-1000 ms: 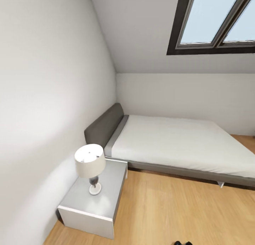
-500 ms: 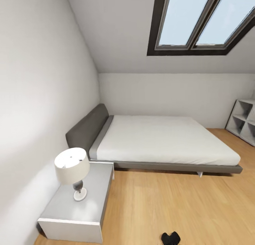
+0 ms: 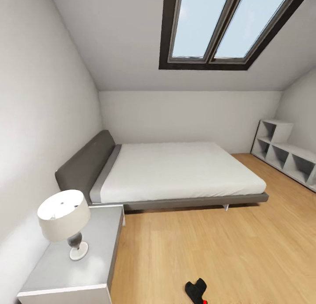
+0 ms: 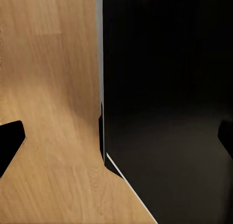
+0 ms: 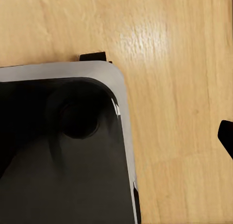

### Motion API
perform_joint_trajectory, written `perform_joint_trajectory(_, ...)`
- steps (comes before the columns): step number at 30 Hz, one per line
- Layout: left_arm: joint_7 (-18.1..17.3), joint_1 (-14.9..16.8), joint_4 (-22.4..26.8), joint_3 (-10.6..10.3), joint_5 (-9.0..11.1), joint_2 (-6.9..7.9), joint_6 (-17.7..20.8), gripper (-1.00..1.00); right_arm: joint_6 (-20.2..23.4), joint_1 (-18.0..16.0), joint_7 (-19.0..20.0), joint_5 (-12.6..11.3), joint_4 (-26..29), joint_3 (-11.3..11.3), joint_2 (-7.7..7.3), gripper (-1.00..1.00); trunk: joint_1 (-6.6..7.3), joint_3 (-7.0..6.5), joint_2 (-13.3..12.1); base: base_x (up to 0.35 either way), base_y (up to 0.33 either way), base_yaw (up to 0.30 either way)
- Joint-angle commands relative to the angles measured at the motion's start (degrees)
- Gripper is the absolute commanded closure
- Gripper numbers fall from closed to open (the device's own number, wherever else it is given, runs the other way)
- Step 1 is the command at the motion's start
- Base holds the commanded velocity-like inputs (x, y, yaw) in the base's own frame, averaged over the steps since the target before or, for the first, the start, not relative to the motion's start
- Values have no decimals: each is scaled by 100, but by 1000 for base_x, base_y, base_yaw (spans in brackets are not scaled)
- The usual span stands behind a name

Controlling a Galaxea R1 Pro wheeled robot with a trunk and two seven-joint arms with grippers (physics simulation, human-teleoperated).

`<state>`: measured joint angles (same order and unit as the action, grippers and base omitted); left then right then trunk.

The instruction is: Attach the digital camera to the camera tripod in the bedroom.

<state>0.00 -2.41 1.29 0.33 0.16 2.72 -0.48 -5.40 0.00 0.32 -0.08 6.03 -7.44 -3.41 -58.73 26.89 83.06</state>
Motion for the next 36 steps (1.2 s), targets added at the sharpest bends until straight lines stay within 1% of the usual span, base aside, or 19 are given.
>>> perform_joint_trajectory(1,0,-5,12,3,2,1,-5,-100,-15,0,3,-1,3,-29,1,-100,0,3,2,0,0,-300)
perform_joint_trajectory(36,0,-5,12,3,2,1,4,-100,-22,0,3,-1,3,-29,4,-100,0,3,2,2,0,-300)
